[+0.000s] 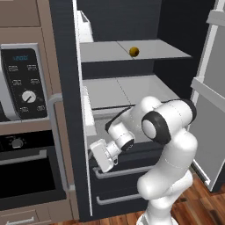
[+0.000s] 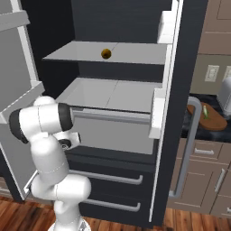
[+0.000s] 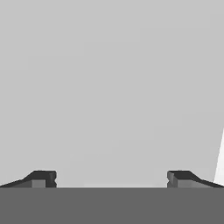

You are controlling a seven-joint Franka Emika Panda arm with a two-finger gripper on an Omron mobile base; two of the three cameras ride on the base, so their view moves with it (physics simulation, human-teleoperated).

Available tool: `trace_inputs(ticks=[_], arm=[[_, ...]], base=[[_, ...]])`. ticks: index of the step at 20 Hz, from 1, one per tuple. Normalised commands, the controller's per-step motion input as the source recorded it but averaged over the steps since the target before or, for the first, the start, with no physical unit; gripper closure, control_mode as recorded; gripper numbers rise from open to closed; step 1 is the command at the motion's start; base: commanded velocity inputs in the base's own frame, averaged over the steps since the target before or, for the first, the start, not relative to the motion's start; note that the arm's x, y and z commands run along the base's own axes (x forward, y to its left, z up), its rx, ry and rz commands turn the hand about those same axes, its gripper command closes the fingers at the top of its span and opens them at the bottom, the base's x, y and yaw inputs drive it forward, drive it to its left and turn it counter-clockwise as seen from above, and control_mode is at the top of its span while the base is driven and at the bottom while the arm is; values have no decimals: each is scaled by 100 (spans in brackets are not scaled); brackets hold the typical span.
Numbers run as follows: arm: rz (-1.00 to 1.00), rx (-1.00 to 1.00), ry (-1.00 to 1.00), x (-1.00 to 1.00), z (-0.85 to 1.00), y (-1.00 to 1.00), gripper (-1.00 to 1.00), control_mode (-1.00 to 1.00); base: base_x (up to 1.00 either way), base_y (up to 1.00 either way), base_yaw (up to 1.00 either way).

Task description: Retrieve a lemon from the fridge and place it on the cutting board with the fish.

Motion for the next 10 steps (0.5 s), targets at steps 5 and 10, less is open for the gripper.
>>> trace_inputs(ticks=[5, 10], arm=[[-5, 0, -7, 0, -4, 43, -100, -100], [-4, -1, -2, 0, 0, 0, -100, -100]], base=[[0, 0, 0], [0, 0, 0]])
